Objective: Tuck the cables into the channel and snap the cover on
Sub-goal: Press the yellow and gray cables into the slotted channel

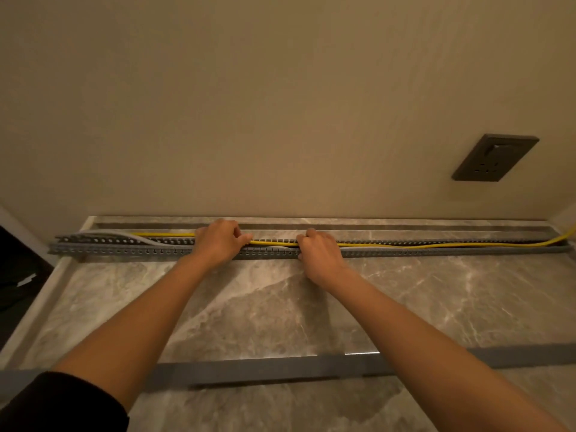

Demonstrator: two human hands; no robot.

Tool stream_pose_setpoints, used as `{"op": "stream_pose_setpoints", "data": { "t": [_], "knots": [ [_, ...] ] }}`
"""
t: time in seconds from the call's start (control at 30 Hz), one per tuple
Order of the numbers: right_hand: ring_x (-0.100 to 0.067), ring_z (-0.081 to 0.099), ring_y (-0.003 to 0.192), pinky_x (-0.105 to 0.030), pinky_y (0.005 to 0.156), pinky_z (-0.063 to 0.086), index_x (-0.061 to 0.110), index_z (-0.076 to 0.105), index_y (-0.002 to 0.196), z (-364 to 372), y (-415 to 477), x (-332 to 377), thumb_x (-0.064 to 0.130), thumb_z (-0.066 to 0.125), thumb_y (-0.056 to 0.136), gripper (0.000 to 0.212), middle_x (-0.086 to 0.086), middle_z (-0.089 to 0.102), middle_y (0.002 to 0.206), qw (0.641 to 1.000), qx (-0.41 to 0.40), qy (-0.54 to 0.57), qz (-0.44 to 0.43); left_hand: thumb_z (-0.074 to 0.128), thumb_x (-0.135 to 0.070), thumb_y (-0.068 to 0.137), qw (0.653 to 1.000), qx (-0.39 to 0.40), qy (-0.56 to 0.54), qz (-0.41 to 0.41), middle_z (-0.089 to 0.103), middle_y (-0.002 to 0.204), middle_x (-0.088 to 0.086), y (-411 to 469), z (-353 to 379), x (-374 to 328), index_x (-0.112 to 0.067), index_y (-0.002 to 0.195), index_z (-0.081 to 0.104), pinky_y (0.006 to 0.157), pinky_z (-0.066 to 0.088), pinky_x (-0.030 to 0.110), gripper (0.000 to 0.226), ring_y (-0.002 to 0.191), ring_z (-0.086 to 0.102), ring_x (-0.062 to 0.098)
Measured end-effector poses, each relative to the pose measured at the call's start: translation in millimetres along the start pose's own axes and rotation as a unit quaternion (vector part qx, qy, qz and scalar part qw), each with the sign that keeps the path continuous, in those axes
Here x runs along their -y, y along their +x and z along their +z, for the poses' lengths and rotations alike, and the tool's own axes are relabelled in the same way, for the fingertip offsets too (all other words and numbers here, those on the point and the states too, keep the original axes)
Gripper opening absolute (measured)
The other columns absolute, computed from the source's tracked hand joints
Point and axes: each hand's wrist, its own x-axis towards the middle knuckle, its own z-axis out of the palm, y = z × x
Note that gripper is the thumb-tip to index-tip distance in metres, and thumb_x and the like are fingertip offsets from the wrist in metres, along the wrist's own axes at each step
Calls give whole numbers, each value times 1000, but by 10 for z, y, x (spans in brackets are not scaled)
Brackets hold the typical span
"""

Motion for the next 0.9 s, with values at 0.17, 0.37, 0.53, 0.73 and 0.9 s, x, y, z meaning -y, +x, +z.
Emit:
{"op": "stream_pose_setpoints", "data": {
  "t": [0.17, 0.37, 0.53, 0.73, 0.9],
  "knots": [
    [-33, 49, 118, -41, 101, 35, 6, 48, 128, -17, 13, 233, 17, 46, 95, 34, -15, 52, 128, 999, -1, 32, -28, 67, -24, 82, 996, -5, -64, 68, 49, 89, 6, -41, -64, 218, -13, 76, 50, 71, 31, 27, 21, 91, 51, 25],
    [-34, 52, 114, -40, 94, 42, 12, 49, 132, -61, 70, 369, 17, 48, 95, 37, -16, 55, 125, 996, 16, 74, -57, 68, -18, 80, 991, -56, -38, 113, 52, 83, 8, -100, -20, 235, -12, 74, 51, 76, 36, 34, 19, 92, 50, 27],
    [-33, 53, 111, -39, 89, 43, 15, 47, 134, -58, 76, 347, 18, 45, 97, 37, -15, 55, 122, 996, 18, 56, -69, 67, -17, 81, 992, -46, -74, 93, 49, 75, -1, -103, -12, 240, -3, 76, 66, 69, 30, 26, 15, 78, 47, 18],
    [-33, 49, 116, -42, 94, 40, 16, 36, 141, -16, 59, 379, 16, 41, 98, 44, -15, 51, 128, 997, 19, 31, -64, 67, -13, 83, 991, -48, -127, -2, 64, 79, 9, -67, 31, 141, -1, 79, 72, 70, 39, 27, 13, 76, 54, 17],
    [-33, 45, 121, -46, 102, 36, 14, 39, 138, 8, 56, 490, 24, 46, 95, 44, -14, 49, 131, 998, 18, 42, -39, 68, -11, 80, 993, -47, -104, -35, 68, 93, 18, -27, 48, 56, 2, 74, 68, 75, 48, 34, 15, 86, 63, 27]
  ]
}}
